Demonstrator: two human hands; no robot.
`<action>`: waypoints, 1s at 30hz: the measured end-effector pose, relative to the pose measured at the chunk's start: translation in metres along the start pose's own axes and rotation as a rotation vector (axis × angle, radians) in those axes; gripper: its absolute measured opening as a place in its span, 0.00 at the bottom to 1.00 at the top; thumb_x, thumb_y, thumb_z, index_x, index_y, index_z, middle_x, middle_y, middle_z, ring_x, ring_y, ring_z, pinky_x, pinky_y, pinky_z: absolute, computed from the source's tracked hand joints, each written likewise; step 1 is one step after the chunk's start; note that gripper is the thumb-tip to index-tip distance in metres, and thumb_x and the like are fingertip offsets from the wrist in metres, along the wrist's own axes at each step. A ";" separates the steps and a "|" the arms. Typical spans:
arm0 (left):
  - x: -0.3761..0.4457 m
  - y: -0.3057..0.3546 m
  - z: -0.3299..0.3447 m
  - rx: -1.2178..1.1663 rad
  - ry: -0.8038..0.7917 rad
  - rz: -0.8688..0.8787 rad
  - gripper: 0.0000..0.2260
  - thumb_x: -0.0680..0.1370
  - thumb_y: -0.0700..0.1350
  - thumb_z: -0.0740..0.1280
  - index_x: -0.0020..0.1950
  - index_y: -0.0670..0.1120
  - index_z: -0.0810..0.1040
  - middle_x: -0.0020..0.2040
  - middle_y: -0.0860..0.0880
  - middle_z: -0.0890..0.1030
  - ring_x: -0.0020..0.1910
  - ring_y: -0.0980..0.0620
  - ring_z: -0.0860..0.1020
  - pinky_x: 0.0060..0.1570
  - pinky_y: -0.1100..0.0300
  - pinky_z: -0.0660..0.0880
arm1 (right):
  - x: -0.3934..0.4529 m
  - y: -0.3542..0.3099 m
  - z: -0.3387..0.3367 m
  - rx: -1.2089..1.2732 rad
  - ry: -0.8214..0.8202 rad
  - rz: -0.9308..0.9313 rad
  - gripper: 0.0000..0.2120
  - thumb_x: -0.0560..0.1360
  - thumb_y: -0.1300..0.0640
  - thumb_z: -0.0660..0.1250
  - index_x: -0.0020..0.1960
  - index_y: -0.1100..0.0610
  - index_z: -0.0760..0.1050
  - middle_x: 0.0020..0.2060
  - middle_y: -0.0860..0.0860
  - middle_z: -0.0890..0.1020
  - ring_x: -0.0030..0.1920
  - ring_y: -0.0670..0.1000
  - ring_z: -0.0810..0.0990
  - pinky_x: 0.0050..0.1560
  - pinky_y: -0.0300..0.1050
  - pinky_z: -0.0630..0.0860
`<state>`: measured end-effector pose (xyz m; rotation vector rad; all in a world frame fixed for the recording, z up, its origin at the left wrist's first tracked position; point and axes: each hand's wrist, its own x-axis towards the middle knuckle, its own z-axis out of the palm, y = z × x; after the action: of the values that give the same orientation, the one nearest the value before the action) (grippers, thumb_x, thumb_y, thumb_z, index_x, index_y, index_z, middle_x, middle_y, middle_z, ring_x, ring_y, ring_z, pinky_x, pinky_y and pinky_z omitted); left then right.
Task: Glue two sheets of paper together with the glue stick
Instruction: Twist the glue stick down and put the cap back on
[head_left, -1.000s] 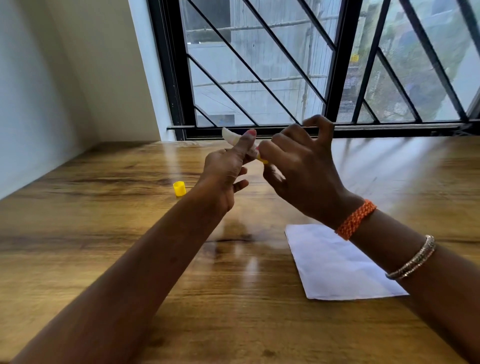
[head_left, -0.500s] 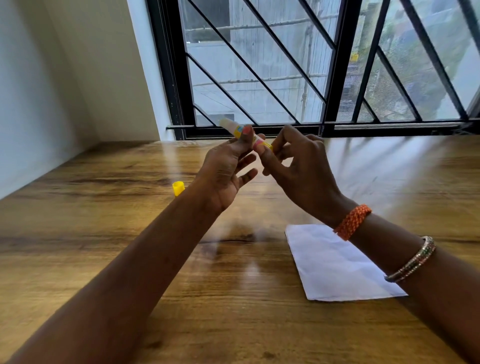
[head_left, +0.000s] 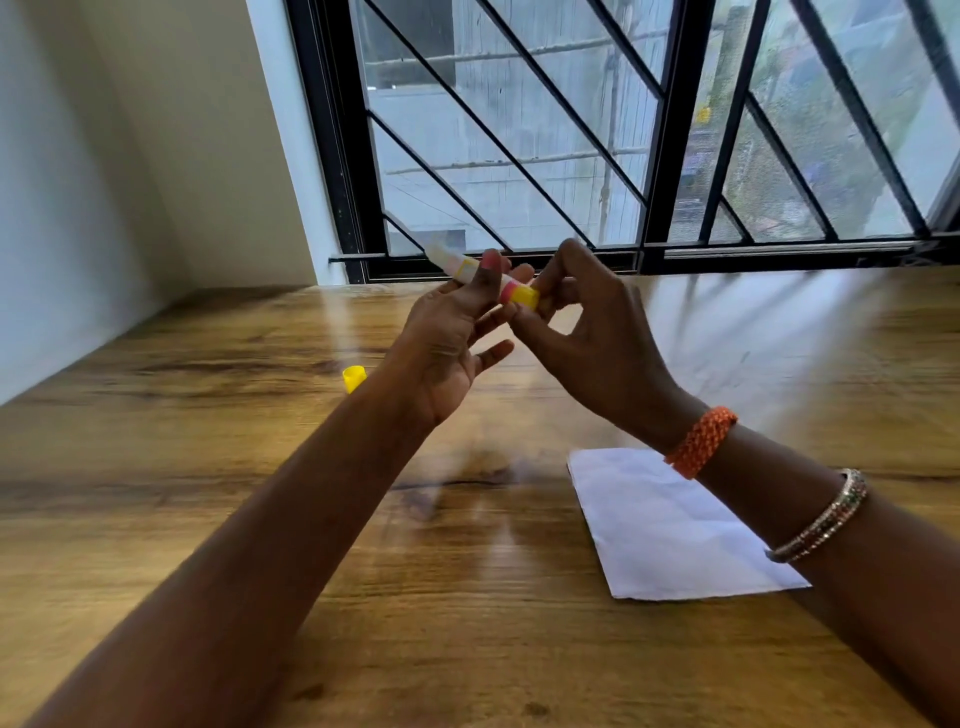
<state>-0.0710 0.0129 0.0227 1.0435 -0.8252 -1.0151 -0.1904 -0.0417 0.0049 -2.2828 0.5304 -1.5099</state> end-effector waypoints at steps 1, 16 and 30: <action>0.000 0.001 0.000 -0.018 -0.013 0.016 0.07 0.77 0.50 0.62 0.50 0.49 0.77 0.49 0.55 0.82 0.56 0.53 0.77 0.59 0.50 0.71 | 0.000 0.001 0.001 0.057 -0.027 0.072 0.10 0.74 0.57 0.70 0.43 0.59 0.70 0.34 0.48 0.80 0.35 0.50 0.82 0.37 0.52 0.79; -0.001 0.002 0.000 0.058 0.098 0.081 0.06 0.75 0.48 0.65 0.50 0.49 0.78 0.52 0.49 0.79 0.56 0.50 0.74 0.54 0.51 0.72 | 0.000 -0.002 0.004 0.803 -0.219 0.618 0.20 0.82 0.48 0.53 0.41 0.56 0.77 0.28 0.50 0.83 0.33 0.45 0.81 0.44 0.42 0.71; 0.003 -0.002 -0.001 0.128 0.284 0.052 0.04 0.73 0.46 0.70 0.46 0.50 0.77 0.42 0.53 0.77 0.44 0.54 0.72 0.44 0.57 0.70 | -0.001 0.001 0.004 0.442 -0.081 0.374 0.08 0.73 0.62 0.70 0.44 0.56 0.70 0.36 0.50 0.80 0.39 0.46 0.78 0.41 0.37 0.76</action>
<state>-0.0701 0.0098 0.0208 1.2367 -0.6867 -0.7557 -0.1869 -0.0420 0.0024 -1.7809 0.5065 -1.2037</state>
